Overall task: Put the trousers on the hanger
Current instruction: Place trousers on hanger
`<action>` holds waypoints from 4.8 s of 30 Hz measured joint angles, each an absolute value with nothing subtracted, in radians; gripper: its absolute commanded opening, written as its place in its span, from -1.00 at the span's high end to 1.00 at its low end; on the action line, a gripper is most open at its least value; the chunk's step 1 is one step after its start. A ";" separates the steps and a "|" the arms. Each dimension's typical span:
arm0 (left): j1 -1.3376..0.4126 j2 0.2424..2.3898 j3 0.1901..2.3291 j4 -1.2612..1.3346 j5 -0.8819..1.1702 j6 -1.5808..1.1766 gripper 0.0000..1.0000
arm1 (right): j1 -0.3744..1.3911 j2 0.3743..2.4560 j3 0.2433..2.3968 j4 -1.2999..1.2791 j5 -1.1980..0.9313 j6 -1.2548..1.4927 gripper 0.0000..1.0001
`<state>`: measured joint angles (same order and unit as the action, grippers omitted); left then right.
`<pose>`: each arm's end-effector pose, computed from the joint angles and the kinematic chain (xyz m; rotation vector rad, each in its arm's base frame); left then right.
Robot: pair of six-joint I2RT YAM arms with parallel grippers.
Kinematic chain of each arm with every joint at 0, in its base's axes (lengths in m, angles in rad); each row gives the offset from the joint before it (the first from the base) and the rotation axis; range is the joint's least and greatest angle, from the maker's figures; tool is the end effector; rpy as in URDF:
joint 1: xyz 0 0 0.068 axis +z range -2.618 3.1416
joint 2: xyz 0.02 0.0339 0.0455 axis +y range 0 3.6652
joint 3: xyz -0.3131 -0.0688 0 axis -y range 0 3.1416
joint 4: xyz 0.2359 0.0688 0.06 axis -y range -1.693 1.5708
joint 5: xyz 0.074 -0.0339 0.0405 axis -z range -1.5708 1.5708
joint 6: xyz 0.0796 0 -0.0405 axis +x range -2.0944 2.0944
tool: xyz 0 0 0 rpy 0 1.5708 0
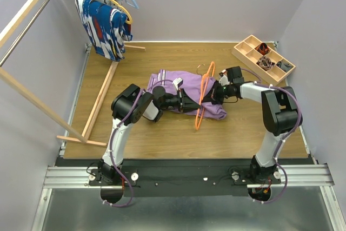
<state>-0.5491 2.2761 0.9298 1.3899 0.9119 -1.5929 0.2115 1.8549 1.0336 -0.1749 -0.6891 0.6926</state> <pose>0.3566 -0.2920 0.1406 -0.1034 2.1303 -2.1865 0.3668 0.1305 0.1686 0.3612 2.6613 1.2069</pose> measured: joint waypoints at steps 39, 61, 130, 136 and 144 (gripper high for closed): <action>-0.502 2.261 0.903 1.443 0.916 -1.610 1.00 | 0.289 1.767 1.020 -0.159 -0.502 0.705 -0.68; -0.460 2.274 0.895 1.336 0.870 -1.605 1.00 | 0.273 1.710 1.045 -0.201 -0.580 0.658 -0.66; -0.487 1.967 0.937 0.738 0.651 -0.908 1.00 | 0.234 1.625 1.176 -0.505 -0.318 0.648 -0.74; -0.493 1.959 0.942 0.702 0.636 -0.895 1.00 | 0.212 1.625 1.218 -0.516 -0.354 0.611 -0.64; -0.507 1.943 0.985 0.622 0.609 -0.868 1.00 | 0.243 1.678 1.357 -0.442 -0.430 0.600 -0.54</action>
<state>-0.5068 1.9427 0.9848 0.6224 0.6086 -0.8684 0.2428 1.6775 1.3571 -0.4416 -0.4301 0.6003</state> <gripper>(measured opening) 0.017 0.786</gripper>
